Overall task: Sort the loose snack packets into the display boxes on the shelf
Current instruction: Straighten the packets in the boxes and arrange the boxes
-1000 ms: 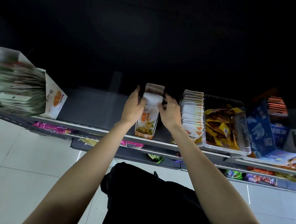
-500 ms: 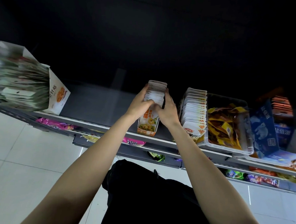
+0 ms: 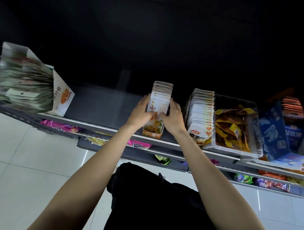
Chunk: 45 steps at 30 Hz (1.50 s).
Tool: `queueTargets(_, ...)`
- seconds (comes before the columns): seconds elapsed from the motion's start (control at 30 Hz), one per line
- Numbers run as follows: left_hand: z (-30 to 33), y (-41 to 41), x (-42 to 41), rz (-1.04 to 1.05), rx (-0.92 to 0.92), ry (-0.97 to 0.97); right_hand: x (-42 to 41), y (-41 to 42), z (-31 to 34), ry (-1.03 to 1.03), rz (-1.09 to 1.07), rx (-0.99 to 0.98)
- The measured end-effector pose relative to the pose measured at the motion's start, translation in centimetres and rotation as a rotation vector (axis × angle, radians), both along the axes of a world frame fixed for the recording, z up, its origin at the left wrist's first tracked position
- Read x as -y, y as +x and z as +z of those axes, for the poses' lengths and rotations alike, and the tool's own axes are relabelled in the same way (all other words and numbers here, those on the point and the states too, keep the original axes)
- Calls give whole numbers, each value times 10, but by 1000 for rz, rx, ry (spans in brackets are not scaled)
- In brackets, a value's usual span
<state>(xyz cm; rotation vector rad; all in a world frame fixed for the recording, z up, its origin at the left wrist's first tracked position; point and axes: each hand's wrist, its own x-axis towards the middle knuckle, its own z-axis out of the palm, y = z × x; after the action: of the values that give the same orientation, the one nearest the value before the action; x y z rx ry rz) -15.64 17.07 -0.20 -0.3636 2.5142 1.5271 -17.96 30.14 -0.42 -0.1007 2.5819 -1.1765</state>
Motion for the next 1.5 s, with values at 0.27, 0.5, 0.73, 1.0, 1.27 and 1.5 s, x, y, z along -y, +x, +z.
queueTargets(0.27,3,-5,-7,-31,7,-32,1,2,-1,-38,-33,23)
queueTargets(0.5,-5,11,-4,49,49,-4,-4,19,-9,-2,-39,-9)
queueTargets(0.73,0,22,-15,11,8,-24,2,29,-12,-5,-9,55)
queueTargets(1.0,6,25,-7,51,140,-56,-15,33,3,-18,-16,51)
queueTargets(1.27,67,104,65,271,-682,-641,18,50,61,-1,265,-679)
queueTargets(1.5,72,171,232,426,-391,-800,148,68,78,-47,575,-717)
